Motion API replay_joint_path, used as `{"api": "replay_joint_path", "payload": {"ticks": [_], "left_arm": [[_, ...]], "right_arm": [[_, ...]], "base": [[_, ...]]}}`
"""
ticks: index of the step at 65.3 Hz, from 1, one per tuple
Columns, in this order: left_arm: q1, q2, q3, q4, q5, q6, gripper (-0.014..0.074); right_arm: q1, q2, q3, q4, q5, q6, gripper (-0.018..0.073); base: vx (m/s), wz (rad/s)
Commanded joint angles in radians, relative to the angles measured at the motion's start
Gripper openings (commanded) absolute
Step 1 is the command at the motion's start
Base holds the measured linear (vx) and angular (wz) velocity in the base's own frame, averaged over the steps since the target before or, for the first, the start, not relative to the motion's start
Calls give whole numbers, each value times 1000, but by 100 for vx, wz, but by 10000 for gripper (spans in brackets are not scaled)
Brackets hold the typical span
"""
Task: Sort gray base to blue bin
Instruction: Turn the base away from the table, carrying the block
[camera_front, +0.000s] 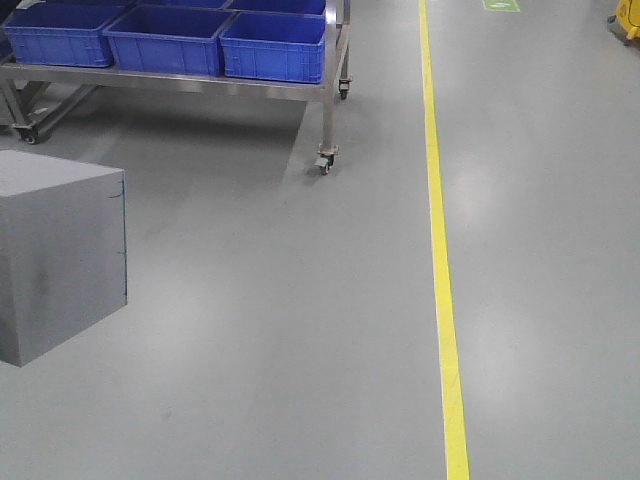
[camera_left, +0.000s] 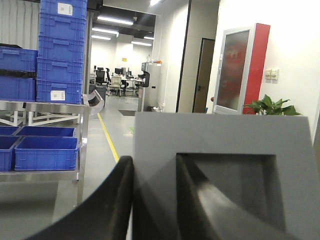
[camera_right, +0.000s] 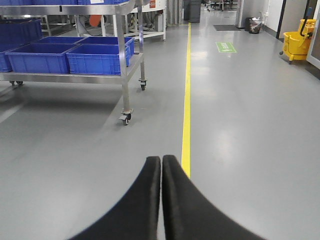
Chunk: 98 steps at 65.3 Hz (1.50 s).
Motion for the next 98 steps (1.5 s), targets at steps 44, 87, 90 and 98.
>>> {"api": "replay_joint_path", "payload": {"ticks": [44, 87, 90, 98], "left_arm": [[-5, 1, -28, -6, -104, -5, 20], [-5, 1, -28, -6, -104, -5, 20], [-5, 1, -28, -6, -104, -5, 20], [-5, 1, -28, -6, -104, -5, 20]], "right_arm": [[0, 1, 0, -8, -75, -9, -5], [0, 1, 0, -8, -75, -9, -5], [0, 1, 0, -8, -75, -9, -5], [0, 1, 0, -8, -75, -9, -5]], "base": [[33, 0], [34, 0], [34, -1], [35, 0]]}}
